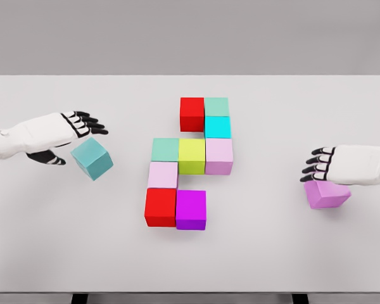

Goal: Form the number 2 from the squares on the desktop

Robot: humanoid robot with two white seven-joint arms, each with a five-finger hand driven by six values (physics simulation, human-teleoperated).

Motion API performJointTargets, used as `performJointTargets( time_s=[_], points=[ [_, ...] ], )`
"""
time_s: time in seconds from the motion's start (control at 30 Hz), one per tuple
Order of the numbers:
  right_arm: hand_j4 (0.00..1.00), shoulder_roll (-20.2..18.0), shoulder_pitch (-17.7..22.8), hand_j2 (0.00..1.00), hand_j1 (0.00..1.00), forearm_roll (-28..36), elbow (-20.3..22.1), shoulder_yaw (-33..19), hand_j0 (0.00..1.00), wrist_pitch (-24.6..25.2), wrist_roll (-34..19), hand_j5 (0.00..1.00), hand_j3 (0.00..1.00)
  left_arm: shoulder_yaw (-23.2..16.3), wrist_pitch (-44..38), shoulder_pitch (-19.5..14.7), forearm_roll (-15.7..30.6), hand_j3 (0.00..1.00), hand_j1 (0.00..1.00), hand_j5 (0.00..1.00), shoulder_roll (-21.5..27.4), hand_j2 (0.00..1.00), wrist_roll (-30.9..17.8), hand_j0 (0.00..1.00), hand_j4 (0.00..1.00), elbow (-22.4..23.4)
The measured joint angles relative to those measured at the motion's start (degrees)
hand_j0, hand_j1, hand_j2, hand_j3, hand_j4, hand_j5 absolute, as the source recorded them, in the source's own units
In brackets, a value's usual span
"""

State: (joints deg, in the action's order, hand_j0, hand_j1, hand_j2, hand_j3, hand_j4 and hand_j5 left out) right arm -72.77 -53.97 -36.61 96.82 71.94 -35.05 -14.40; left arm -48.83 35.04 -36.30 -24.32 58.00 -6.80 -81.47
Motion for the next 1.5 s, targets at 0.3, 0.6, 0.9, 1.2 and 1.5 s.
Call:
performJointTargets(
  time_s=[0.3, 0.6, 0.9, 1.2, 1.5],
  points=[
    [1.0, 0.09, 0.08, 1.0, 1.0, -0.47, 1.79, 0.45, 1.0, 0.01, -0.02, 1.0, 1.0, -4.11, 0.0, -3.85, 1.7, 1.0, 1.0, 1.0, 0.14, 1.0, 0.01, 1.0, 1.0, 1.4],
    [0.99, 0.45, 0.62, 0.99, 0.99, -1.48, 2.23, 0.73, 0.99, 0.0, -0.05, 0.99, 0.99, -9.28, -0.01, -6.94, 1.55, 1.0, 1.0, 1.0, 0.14, 1.0, -0.07, 1.0, 1.0, 2.32],
    [0.79, 0.7, 0.62, 0.79, 0.79, -4.02, 2.93, 0.71, 0.79, 0.0, -0.07, 0.79, 0.79, -13.4, 0.0, -9.49, 1.65, 1.0, 1.0, 1.0, -0.15, 1.0, -0.14, 1.0, 1.0, 3.45],
    [0.67, 0.84, 0.62, 0.67, 0.67, -5.62, 3.11, 0.6, 0.67, 0.02, -0.12, 0.67, 0.67, -14.81, 0.0, -10.72, 1.65, 1.0, 1.0, 1.0, -0.8, 1.0, -0.17, 1.0, 1.0, 3.66],
    [0.64, 1.08, 0.62, 0.64, 0.64, -5.69, 3.12, -0.58, 0.64, 0.01, 0.03, 0.64, 0.64, -15.4, 0.0, -11.34, 1.53, 1.0, 1.0, 1.0, -2.38, 1.0, -0.17, 1.0, 1.0, 4.28]
  ],
)
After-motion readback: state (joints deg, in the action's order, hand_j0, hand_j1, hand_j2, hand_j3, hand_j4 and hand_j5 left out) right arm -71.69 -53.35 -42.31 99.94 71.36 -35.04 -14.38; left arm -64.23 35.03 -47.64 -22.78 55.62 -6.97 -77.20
